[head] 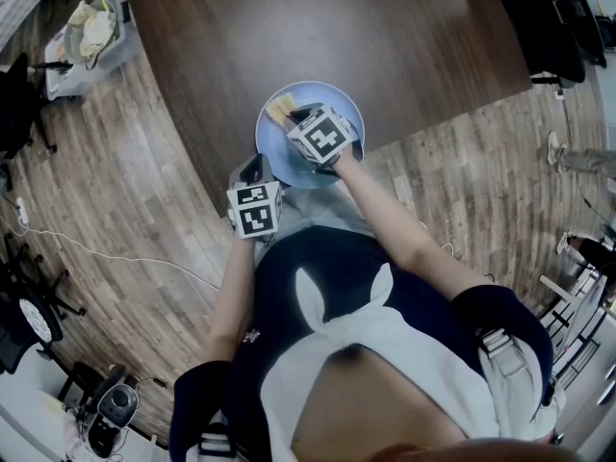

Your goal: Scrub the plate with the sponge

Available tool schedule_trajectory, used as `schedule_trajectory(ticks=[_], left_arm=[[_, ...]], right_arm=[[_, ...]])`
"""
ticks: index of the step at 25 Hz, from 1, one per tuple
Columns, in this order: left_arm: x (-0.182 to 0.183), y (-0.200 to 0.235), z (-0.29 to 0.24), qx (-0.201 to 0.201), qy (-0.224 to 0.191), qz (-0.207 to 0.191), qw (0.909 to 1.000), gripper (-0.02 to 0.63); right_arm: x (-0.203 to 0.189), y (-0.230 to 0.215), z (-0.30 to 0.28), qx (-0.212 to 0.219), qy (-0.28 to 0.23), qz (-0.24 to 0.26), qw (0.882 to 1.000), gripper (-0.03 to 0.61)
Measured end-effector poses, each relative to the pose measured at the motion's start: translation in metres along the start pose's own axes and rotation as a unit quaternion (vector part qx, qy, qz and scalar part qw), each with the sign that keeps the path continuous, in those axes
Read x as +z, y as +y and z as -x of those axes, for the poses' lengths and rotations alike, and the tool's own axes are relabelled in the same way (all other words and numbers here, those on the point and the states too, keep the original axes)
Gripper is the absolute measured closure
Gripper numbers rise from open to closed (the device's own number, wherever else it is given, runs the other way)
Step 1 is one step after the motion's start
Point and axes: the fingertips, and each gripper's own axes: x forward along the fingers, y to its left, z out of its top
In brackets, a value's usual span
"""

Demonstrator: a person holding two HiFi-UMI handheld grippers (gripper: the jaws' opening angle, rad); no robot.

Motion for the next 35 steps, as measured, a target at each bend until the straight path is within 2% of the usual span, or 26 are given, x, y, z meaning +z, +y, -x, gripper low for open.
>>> schedule_trajectory(ticks=[18,35], left_arm=[[-0.004,-0.001,0.0,0.003,0.005,-0.015,0.9999,0.611],[0.0,-0.001,-0.002,-0.009,0.006,-0.017,0.9998,0.611]], right_arm=[[-0.01,-0.035,0.014,-0.027,-0.014,-0.059,0.998,0.557],[-0.033,-0.065,0.031,-0.057,0.007,-0.101,0.993,0.557]])
